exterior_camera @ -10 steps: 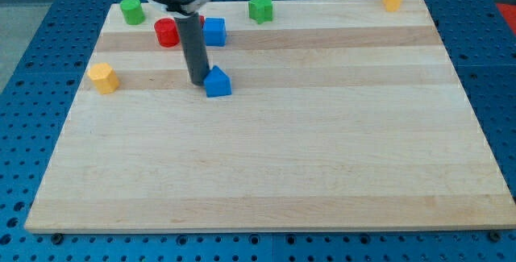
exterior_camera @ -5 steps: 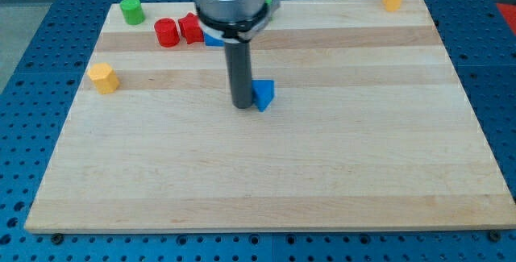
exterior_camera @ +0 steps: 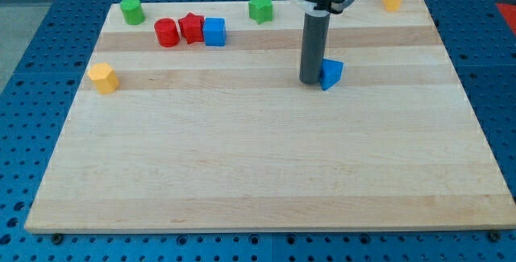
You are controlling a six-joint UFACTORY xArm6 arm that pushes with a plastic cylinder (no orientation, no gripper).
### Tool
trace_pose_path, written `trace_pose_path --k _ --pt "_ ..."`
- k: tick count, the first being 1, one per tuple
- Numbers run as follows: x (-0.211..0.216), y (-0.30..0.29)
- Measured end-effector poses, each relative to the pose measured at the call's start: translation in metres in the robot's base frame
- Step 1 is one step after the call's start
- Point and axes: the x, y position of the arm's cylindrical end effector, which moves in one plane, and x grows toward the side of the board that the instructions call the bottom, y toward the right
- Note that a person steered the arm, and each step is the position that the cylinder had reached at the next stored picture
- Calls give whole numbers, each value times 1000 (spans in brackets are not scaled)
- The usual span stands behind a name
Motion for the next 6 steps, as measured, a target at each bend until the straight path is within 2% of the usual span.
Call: trace_pose_path --k 1,5,6 --pt "-3 3" --pt "-2 91" --pt "-2 91"
